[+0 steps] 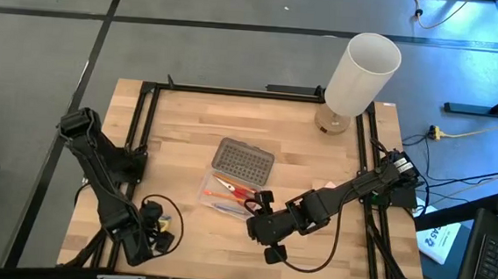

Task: Pack school essentials
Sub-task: Put the yellow crayon box into the black supply box

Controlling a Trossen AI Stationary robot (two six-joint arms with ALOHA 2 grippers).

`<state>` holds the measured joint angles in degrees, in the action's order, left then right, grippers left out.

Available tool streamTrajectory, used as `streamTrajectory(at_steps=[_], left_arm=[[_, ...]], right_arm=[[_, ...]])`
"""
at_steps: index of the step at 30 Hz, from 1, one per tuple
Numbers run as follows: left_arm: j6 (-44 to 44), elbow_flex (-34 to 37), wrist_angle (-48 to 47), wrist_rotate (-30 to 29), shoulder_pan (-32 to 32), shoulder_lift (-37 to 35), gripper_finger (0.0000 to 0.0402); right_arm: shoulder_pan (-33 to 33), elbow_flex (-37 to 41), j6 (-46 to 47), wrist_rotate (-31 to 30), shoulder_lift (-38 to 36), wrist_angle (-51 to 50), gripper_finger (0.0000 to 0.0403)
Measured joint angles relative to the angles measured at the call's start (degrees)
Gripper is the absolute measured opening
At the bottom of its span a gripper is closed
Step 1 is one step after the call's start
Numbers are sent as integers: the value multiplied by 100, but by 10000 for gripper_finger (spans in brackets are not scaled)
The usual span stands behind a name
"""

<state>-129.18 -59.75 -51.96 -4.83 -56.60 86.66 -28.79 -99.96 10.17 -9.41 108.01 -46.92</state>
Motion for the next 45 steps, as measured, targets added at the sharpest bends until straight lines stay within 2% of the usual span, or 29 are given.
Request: streamTrajectory(at_steps=[6,10,25,40,45], left_arm=[[-577,0,-20,76,0,181,399],[-731,0,-124,422,-2,392,400],[-878,0,-88,348,-116,919,400],[-812,0,39,262,-125,1337,400],[-342,0,23,197,-122,1518,399]], right_arm=[[-1,0,-3,0,0,0,121],[0,0,-1,0,0,0,121],[0,0,-7,0,0,0,121],[-1,0,-7,0,0,4,121],[1,0,-6,0,0,4,121]])
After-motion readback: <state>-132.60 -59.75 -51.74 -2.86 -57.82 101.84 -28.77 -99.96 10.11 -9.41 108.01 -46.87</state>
